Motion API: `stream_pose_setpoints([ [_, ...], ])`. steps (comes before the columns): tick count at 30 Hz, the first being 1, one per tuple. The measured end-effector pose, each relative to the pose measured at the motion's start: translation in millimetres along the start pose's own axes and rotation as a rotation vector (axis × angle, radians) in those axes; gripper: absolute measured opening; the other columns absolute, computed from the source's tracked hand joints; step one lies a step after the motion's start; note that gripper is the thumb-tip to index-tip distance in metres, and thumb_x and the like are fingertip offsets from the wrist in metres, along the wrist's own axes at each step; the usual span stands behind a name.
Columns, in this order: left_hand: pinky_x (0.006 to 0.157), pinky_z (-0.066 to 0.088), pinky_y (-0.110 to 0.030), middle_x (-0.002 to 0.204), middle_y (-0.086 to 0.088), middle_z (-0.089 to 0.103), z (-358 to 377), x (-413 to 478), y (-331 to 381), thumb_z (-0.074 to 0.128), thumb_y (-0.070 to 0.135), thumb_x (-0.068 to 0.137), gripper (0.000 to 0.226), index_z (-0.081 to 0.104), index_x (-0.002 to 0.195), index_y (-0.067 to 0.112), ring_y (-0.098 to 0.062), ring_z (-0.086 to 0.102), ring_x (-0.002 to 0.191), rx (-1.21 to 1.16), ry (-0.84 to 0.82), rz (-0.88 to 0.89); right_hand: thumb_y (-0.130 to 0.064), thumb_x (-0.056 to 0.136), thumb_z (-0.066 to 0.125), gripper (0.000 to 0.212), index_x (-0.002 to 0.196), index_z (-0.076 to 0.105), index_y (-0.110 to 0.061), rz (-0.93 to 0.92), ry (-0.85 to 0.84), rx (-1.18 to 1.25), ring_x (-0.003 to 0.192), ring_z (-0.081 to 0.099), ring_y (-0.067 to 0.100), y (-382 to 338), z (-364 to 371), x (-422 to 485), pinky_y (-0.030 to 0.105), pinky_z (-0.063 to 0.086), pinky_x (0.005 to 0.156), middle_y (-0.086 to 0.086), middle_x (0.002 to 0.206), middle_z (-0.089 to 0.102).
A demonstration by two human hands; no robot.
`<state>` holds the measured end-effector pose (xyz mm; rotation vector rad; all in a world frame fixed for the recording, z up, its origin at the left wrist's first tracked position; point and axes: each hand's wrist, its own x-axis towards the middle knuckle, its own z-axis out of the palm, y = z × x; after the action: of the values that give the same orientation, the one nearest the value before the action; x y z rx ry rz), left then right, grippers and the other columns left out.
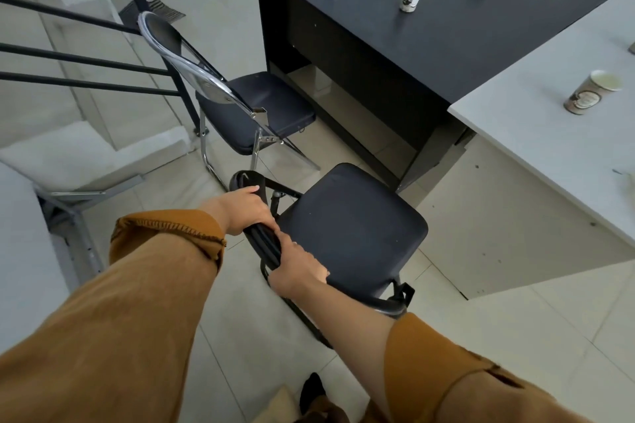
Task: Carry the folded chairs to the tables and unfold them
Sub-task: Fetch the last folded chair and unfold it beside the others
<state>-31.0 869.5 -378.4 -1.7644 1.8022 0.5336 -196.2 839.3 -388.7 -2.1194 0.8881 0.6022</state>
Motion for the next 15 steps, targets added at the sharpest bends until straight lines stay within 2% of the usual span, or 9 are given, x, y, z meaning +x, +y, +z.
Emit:
stream_pose_setpoints([
  [5, 0.118, 0.001, -0.048, 0.146, 0.012, 0.041, 4.7, -3.7, -27.2, 0.054, 0.000, 0.087, 0.070, 0.037, 0.139, 0.043, -0.012, 0.028, 0.141, 0.032, -0.018, 0.004, -0.013, 0.085, 0.049, 0.083, 0.149, 0.002, -0.036, 0.048, -0.024, 0.047, 0.136, 0.028, 0.032, -28.8, 7.2, 16.4, 0.066, 0.026, 0.102, 0.006, 0.152, 0.025],
  [9, 0.118, 0.001, -0.049, 0.147, 0.012, 0.039, 9.9, -5.8, -43.8, 0.058, 0.003, 0.086, 0.072, 0.034, 0.139, 0.048, -0.014, 0.025, 0.143, 0.047, -0.012, -0.002, -0.016, 0.086, 0.051, 0.084, 0.150, 0.000, -0.033, 0.060, -0.021, 0.048, 0.137, 0.025, 0.032, -47.5, 11.6, 26.4, 0.067, 0.027, 0.101, 0.008, 0.151, 0.026],
  [15, 0.118, 0.003, -0.050, 0.153, 0.006, 0.030, 9.3, -9.6, -49.4, 0.055, 0.002, 0.088, 0.072, 0.032, 0.140, 0.047, -0.018, 0.009, 0.148, 0.044, -0.026, -0.094, -0.019, 0.087, 0.051, 0.081, 0.150, 0.003, -0.033, 0.070, -0.007, 0.057, 0.135, 0.026, 0.032, -57.8, 11.2, 32.3, 0.066, 0.029, 0.100, 0.009, 0.148, 0.029],
])
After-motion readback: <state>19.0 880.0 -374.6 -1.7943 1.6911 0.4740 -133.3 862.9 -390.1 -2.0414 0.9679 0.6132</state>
